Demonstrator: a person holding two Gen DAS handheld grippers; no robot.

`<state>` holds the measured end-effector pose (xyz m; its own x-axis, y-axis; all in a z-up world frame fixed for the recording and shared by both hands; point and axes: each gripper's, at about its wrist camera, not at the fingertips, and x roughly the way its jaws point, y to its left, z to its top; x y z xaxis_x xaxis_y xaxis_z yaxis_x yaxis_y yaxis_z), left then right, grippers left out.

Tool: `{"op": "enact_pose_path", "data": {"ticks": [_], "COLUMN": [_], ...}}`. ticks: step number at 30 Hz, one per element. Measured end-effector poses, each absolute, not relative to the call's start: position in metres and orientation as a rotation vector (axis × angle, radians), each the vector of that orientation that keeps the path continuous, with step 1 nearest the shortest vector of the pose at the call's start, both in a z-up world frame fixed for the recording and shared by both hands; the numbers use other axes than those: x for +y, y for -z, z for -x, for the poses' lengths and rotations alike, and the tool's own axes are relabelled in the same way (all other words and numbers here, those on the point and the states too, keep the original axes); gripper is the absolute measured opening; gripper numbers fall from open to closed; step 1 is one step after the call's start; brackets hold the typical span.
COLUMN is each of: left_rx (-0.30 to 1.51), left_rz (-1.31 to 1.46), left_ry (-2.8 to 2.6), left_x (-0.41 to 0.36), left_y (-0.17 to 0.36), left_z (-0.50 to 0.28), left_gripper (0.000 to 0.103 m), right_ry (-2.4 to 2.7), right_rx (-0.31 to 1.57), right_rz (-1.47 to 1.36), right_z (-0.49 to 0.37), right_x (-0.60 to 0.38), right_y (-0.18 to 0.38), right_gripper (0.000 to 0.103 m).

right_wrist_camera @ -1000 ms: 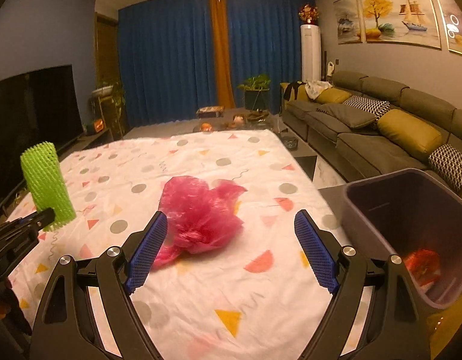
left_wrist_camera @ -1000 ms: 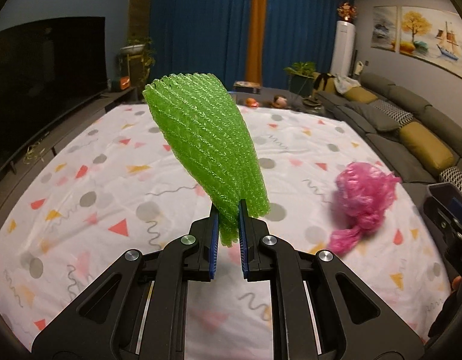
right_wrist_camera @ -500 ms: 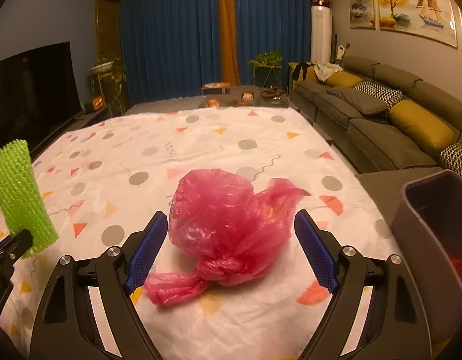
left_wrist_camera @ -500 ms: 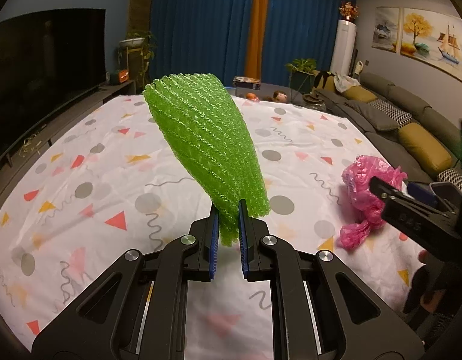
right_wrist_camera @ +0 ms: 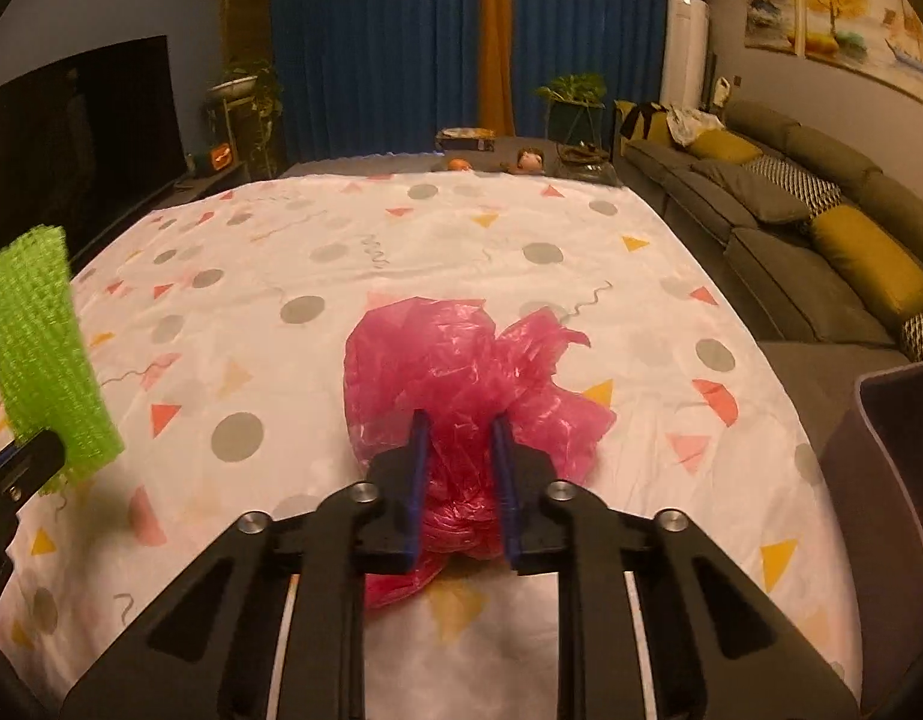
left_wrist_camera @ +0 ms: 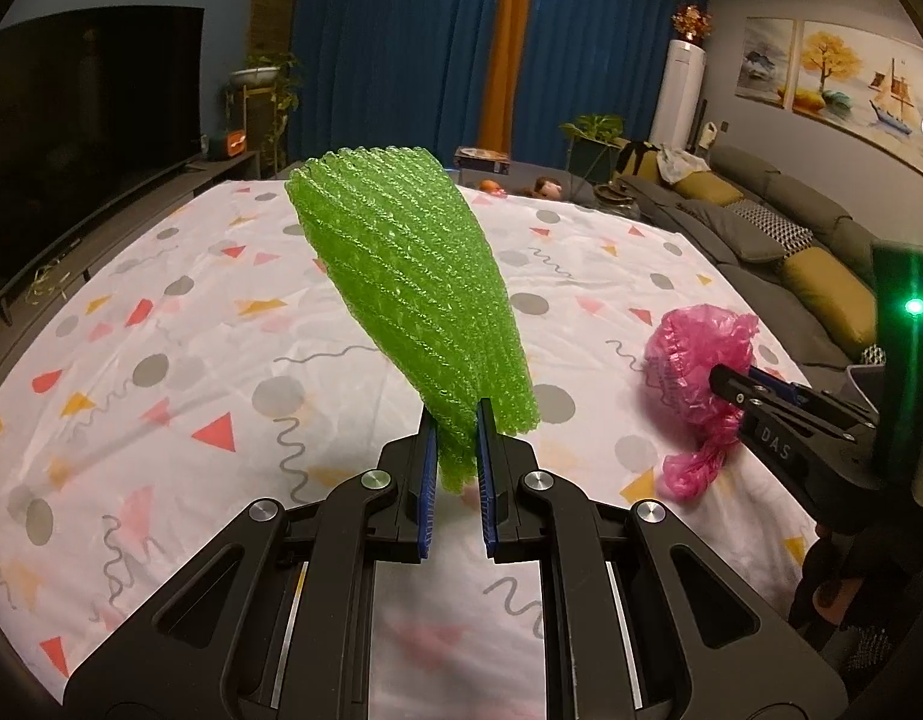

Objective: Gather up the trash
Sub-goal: 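Grasp the pink plastic bag with the right tool while the left tool holds the green net, then carry the green foam net and pink bag over the grey bin with both tools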

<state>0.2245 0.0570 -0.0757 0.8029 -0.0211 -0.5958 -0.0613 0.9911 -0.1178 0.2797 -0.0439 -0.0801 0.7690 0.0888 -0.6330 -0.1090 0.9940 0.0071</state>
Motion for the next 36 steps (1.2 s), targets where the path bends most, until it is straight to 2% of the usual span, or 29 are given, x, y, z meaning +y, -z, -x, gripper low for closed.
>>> {"op": "enact_pose_path", "data": {"ticks": [17, 36], "left_rx": [0.616, 0.531], "left_rz": [0.068, -0.069], "left_ry": [0.093, 0.387], "left_x": [0.026, -0.116], "left_y": [0.067, 0.016], "left_z": [-0.211, -0.169], "left_gripper": [0.011, 0.011], "right_ry": [-0.024, 0.100], "right_rx": [0.509, 0.414], "right_rz": [0.074, 0.006], "right_z": [-0.177, -0.119], "right_x": [-0.080, -0.171], "right_y": [0.029, 0.011], "right_gripper": [0.017, 0.018]}}
